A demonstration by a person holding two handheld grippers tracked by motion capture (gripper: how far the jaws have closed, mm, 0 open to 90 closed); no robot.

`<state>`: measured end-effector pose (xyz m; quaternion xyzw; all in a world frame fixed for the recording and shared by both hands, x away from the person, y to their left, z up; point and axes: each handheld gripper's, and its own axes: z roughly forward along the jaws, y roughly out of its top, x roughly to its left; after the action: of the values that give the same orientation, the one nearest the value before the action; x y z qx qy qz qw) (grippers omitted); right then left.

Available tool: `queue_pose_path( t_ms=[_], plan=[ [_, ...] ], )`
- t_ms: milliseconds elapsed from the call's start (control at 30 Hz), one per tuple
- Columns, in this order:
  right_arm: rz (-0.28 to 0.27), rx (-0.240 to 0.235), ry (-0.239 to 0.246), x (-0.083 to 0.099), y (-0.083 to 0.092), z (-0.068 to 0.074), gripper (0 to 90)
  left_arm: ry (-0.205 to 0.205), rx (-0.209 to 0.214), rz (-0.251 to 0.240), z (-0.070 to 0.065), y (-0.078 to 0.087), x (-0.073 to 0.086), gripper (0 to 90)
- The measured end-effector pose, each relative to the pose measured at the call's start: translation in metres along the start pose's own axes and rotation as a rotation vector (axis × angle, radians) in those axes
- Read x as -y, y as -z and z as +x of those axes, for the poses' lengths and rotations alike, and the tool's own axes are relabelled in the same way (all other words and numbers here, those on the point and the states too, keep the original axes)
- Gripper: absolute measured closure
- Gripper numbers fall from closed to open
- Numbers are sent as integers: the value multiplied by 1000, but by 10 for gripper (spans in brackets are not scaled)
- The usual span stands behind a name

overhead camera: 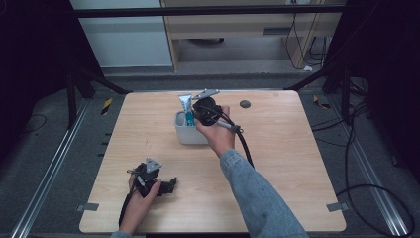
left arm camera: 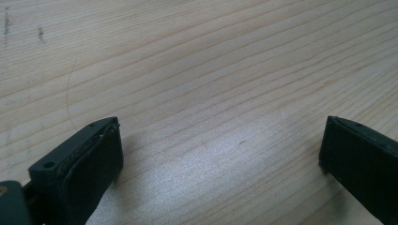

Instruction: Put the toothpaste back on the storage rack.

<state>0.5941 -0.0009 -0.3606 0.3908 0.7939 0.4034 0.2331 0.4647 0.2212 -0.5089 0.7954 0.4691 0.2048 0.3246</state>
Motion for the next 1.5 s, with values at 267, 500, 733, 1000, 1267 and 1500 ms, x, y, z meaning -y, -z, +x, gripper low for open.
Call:
queue_pose_path(
  t_ms=[267, 500, 733, 1000, 1267, 1500],
  plan=[
    [32, 4, 18, -1, 18, -12, 677, 7, -3, -4, -1, 0, 0, 0],
    [34, -34, 7, -1, 29, -20, 565, 4, -2, -1, -1, 0, 0, 0],
    [37, -39, -11, 2, 32, -26, 472, 4, -3, -1, -1, 0, 0, 0],
    [41, -74, -37, 5, 36, -32, 317, 4, -4, 0, -1, -1, -1, 0],
    [24, -110, -60, 20, 44, -44, 179, 7, -7, -4, -1, -1, 0, 0],
    [22, -82, -69, 38, 59, -58, 113, 7, -6, -3, -1, -1, 0, 0]
  ],
)
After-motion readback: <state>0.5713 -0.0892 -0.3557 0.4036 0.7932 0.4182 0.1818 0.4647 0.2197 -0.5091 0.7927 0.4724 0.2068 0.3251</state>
